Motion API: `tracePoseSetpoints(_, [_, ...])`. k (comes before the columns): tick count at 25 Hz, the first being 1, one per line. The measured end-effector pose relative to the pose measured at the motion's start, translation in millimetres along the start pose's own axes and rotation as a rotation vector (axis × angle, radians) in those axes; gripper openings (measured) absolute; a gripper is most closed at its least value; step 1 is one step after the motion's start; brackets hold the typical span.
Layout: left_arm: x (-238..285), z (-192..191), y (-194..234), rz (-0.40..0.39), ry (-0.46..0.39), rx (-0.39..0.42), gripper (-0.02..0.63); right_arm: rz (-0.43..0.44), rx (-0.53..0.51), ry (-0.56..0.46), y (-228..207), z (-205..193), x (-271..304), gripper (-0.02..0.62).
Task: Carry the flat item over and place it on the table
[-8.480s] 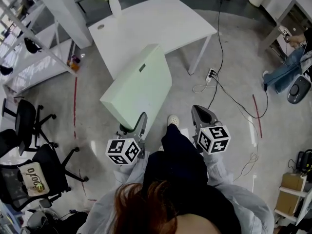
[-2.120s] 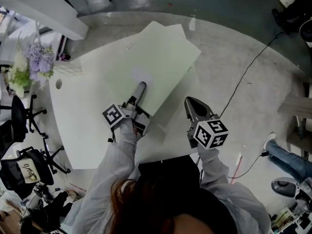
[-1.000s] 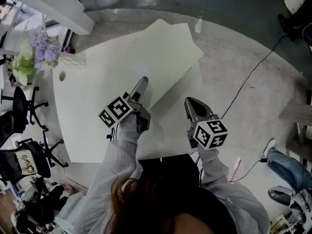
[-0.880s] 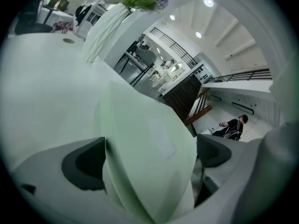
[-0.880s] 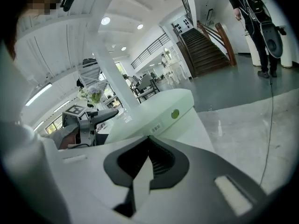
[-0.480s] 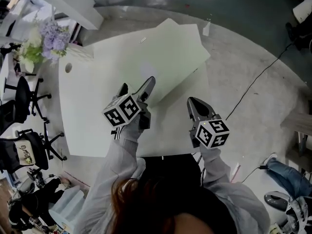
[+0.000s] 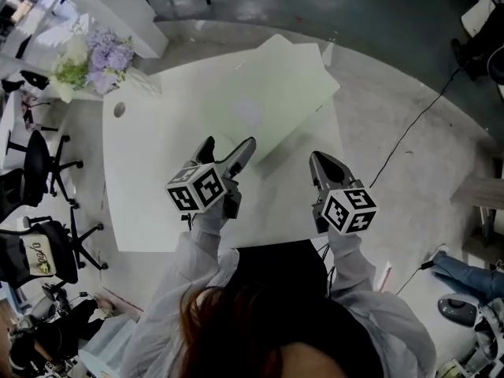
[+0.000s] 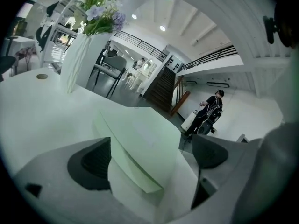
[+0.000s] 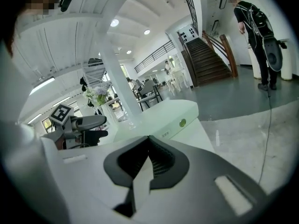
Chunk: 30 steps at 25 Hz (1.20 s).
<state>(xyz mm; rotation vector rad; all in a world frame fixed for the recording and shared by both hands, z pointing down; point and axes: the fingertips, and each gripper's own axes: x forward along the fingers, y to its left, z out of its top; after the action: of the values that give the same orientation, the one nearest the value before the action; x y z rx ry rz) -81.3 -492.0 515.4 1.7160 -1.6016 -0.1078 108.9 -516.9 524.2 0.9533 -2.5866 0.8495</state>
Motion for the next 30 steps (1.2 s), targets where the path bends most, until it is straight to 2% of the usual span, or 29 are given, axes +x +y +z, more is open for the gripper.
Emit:
tracePoseSetpoints(4, [-28, -4, -14, -0.089, 0.018, 0.035, 0.498, -0.043, -0.009, -0.032, 20, -2, -20, 0.012])
tracePoseSetpoints(8, [-61, -2, -24, -0.159, -0.014, 0.059, 0.413, -0.079, -0.013, -0.066, 46, -10, -38, 0.012])
tracePoseSetpoints(11, [-89, -2, -30, -0.204, -0.033, 0.079, 0.375, -0.09, -0.029, -0.096, 71, -14, -52, 0.012])
tracePoseSetpoints(16, [-134, -6, -38, -0.254, -0.059, 0.167, 0.261, -0.099, -0.058, -0.154, 113, -19, -78, 0.012])
tracePoseSetpoints(22, [-187, -31, -42, -0.237, -0.059, 0.396, 0.143, -0.096, -0.117, -0.202, 161, -36, -114, 0.012])
tracePoseSetpoints(25, [-214, -44, -39, -0.238, -0.071, 0.408, 0.094, -0.092, -0.144, -0.217, 184, -48, -132, 0.012])
tracePoseSetpoints(30, [-234, -61, -27, -0.212, -0.095, 0.435, 0.025, -0.117, -0.164, -0.217, 191, -69, -148, 0.012])
